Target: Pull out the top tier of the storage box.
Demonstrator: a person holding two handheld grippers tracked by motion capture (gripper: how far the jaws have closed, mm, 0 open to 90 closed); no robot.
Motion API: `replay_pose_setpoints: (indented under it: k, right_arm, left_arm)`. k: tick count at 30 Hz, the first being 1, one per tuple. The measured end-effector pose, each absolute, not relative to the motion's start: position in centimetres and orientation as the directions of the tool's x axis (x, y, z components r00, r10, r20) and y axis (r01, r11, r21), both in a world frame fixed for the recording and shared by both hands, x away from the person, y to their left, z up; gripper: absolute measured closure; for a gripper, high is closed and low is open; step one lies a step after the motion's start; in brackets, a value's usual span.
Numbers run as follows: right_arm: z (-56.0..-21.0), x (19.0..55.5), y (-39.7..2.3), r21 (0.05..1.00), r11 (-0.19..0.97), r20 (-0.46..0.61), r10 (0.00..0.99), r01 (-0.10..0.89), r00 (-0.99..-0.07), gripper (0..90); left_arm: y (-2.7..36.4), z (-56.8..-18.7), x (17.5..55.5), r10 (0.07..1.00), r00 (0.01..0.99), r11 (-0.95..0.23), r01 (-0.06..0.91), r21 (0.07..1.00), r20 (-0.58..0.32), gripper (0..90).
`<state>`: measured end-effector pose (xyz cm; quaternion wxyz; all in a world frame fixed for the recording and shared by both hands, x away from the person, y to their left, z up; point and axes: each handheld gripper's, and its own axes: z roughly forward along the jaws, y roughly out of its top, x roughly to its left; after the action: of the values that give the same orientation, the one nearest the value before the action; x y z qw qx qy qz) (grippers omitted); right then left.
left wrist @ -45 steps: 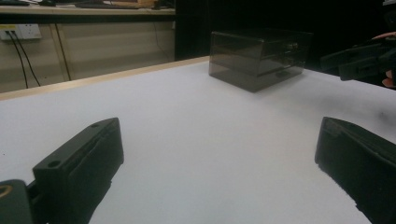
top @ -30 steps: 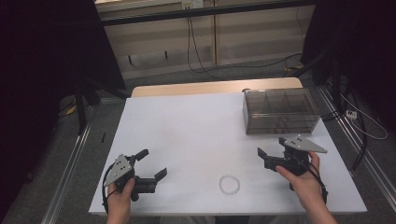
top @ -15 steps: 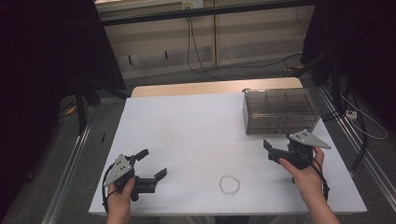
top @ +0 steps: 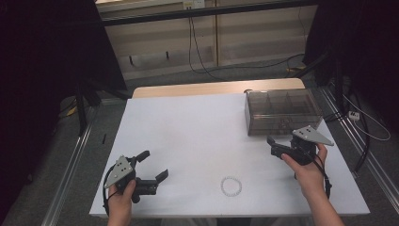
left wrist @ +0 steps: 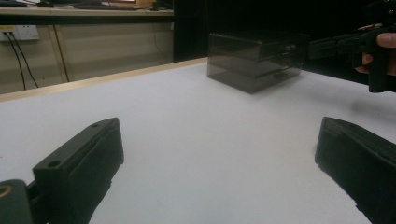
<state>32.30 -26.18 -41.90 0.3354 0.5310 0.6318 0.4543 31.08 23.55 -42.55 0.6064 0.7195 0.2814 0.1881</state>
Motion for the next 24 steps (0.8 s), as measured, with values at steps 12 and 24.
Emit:
replay_pose_setpoints:
  k: [12, 24]
  right_arm:
    - [-41.7, 32.8, -26.6, 0.938, 0.005, 0.058, 0.984, 0.348, -0.171, 12.4]
    - [-41.8, 33.4, -27.4, 0.945, -0.017, 0.058, 0.991, 0.326, -0.117, 12.5]
  left_arm:
    - [23.5, -42.6, 31.1, 0.631, 0.772, -0.107, 0.182, 0.978, -0.075, 1.5]
    - [23.4, -42.6, 31.1, 0.630, 0.773, -0.107, 0.180, 0.978, -0.073, 1.6]
